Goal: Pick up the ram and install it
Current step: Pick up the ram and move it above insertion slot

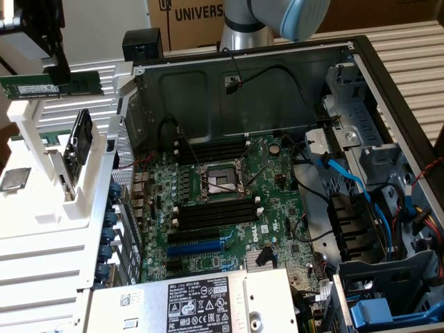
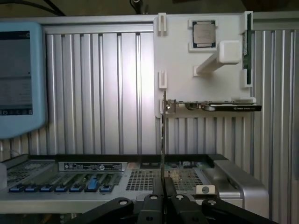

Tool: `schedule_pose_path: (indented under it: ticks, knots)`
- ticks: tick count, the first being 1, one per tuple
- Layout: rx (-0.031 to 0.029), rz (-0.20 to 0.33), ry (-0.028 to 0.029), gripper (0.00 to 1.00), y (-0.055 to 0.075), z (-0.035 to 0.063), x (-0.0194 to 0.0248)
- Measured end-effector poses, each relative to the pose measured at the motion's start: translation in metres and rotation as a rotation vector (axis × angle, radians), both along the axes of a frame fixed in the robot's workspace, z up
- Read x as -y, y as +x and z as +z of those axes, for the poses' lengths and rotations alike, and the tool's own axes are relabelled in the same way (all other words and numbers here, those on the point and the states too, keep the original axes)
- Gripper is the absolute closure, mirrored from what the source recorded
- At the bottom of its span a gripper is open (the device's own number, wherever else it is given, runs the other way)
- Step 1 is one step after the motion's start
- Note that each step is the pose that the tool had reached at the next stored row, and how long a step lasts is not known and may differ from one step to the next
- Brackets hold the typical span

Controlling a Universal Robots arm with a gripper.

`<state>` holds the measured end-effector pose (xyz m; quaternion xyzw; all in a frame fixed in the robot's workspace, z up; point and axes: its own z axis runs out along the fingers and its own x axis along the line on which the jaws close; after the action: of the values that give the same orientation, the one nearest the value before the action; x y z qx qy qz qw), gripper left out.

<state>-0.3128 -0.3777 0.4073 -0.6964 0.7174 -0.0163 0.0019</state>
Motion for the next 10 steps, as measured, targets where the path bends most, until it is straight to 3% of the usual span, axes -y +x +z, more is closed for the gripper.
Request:
schedule_pose_path:
  ticks: [7, 10]
  knots:
    - [0.0006, 0.000, 0.0000, 0.87, 0.022, 0.0027, 0.0002]
    - [0.0008, 0.000, -0.0001, 0.87, 0.038, 0.0037, 0.0004]
